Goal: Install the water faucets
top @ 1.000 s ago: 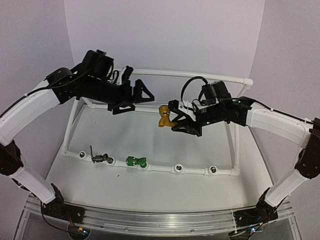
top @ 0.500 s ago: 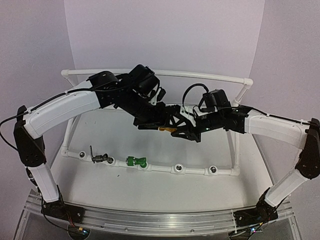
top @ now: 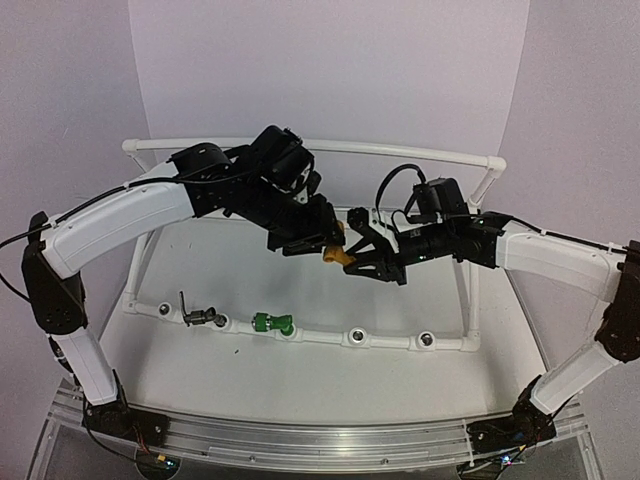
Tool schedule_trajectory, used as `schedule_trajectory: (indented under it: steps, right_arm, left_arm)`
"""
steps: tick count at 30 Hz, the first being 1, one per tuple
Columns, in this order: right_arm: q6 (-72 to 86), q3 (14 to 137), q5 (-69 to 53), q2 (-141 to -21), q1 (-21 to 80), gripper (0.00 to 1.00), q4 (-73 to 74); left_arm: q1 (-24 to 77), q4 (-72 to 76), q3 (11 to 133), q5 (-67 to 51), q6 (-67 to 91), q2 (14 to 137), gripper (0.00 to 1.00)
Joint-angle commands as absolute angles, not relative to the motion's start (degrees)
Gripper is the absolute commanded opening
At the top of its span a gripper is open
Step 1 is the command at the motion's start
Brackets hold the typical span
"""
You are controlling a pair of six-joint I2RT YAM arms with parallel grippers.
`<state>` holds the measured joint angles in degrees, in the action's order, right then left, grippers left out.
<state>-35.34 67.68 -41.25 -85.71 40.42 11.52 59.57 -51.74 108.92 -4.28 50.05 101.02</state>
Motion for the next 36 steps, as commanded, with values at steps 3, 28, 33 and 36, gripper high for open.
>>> schedule_trajectory:
  steps: [3, 28, 33, 36]
  right_arm:
    - [-35.6, 67.6, -41.1, -83.7, 40.3, 0.0, 7.9]
    - [-46.6, 51.9, -18.6, -78.4, 39.9, 0.81, 26.9]
    - [-48.7, 48.9, -14.5, -80.0, 39.8, 0.81, 30.7]
    - [-47.3, 49.7, -14.1, -83.8, 39.8, 0.81, 29.2]
  left_arm:
    - [59.4, -50.5, 112.6, -5.7, 53.1, 103.9, 0.48]
    - [58.7, -58.0, 105.9, 9.5, 73.8, 98.1, 0.0]
    - [60.2, -60.4, 109.8, 11.2, 75.0, 101.7, 0.0]
    - [60.2, -57.6, 107.4, 12.6, 75.8, 100.0, 0.0]
